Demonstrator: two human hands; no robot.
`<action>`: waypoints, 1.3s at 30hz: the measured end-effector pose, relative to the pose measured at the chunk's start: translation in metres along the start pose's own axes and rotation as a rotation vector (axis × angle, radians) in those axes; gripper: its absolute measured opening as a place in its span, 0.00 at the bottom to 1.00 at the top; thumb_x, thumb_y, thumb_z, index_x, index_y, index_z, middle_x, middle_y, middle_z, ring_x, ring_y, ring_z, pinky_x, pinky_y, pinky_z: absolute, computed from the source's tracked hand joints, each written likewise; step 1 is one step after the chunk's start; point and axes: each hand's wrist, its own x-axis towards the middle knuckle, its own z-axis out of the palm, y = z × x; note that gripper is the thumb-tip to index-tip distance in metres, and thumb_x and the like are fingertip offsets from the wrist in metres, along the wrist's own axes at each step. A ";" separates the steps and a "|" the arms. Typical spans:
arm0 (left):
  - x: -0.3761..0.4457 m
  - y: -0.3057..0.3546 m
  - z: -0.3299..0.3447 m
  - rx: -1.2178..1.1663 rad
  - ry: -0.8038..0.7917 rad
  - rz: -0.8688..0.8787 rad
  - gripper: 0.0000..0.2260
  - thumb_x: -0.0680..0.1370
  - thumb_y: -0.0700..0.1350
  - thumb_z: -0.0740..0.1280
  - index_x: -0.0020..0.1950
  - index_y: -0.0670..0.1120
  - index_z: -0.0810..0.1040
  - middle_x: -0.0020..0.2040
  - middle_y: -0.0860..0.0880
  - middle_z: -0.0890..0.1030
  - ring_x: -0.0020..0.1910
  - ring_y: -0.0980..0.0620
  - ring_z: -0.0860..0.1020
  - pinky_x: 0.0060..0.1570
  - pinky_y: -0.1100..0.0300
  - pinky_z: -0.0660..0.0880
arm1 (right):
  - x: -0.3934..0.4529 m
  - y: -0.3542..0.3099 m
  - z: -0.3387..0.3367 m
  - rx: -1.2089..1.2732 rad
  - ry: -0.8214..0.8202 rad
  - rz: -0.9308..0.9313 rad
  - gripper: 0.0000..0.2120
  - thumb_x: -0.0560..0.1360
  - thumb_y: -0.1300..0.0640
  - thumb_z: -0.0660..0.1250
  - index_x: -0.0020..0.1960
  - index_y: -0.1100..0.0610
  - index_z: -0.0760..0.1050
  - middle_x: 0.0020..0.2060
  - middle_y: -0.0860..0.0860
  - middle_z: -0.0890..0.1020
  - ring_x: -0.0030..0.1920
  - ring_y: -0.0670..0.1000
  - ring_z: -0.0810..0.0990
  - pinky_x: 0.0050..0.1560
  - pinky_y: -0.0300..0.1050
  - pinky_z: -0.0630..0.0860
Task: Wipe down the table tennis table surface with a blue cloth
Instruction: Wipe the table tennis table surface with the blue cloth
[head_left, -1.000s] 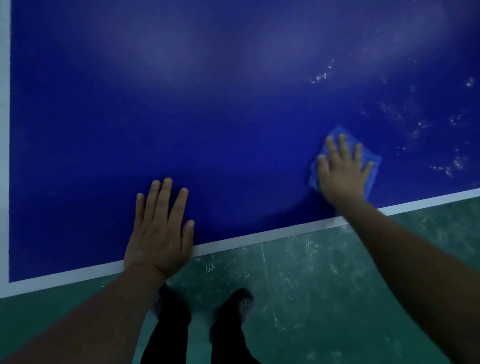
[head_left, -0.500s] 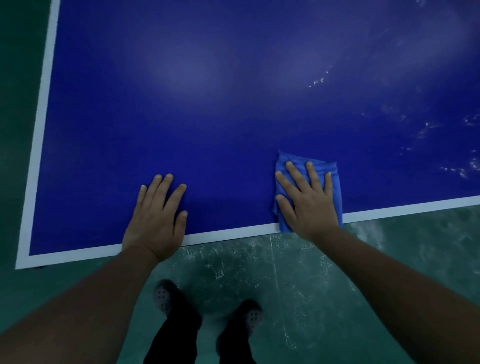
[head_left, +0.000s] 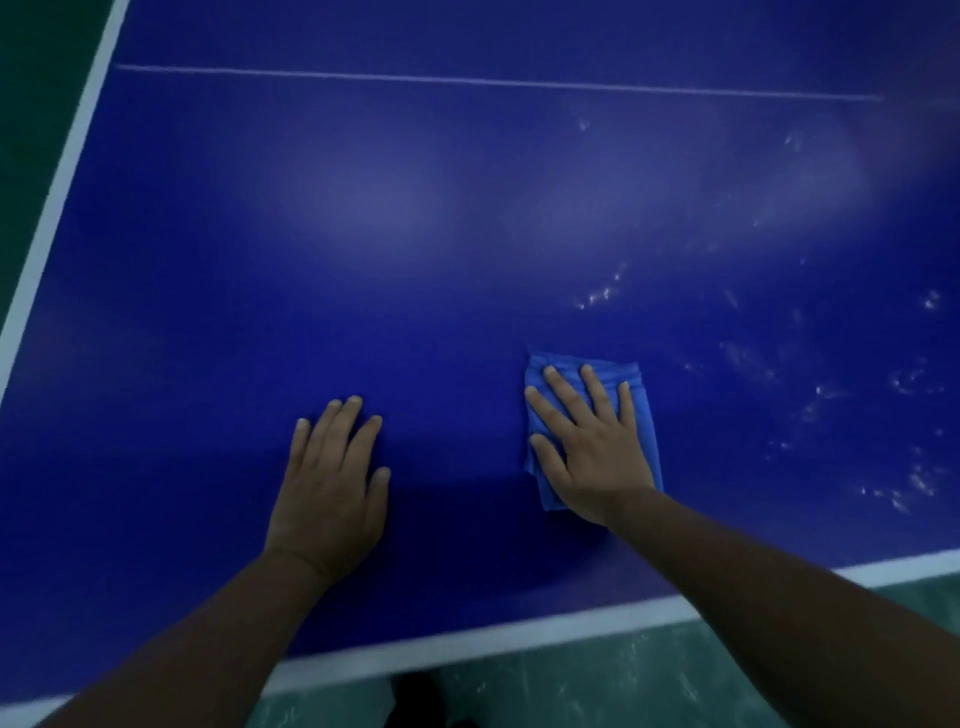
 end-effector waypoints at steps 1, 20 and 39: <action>0.026 0.010 0.002 -0.027 0.012 -0.002 0.27 0.80 0.53 0.52 0.75 0.40 0.69 0.79 0.41 0.63 0.79 0.43 0.57 0.78 0.44 0.48 | 0.012 0.006 -0.002 -0.006 -0.006 -0.006 0.28 0.82 0.37 0.43 0.80 0.41 0.52 0.81 0.42 0.50 0.81 0.54 0.43 0.77 0.68 0.42; 0.222 0.064 0.027 0.003 0.088 -0.351 0.31 0.82 0.58 0.44 0.81 0.44 0.57 0.82 0.42 0.52 0.82 0.46 0.44 0.79 0.43 0.41 | 0.318 0.093 -0.063 0.041 0.083 0.009 0.27 0.82 0.39 0.46 0.80 0.41 0.53 0.81 0.43 0.52 0.81 0.55 0.44 0.77 0.66 0.38; 0.130 0.017 0.016 0.027 0.199 -0.413 0.29 0.82 0.54 0.50 0.79 0.41 0.61 0.80 0.40 0.58 0.81 0.42 0.52 0.79 0.42 0.44 | 0.306 0.053 -0.058 -0.336 0.215 -0.791 0.27 0.81 0.41 0.50 0.78 0.47 0.64 0.78 0.51 0.65 0.77 0.65 0.60 0.71 0.76 0.55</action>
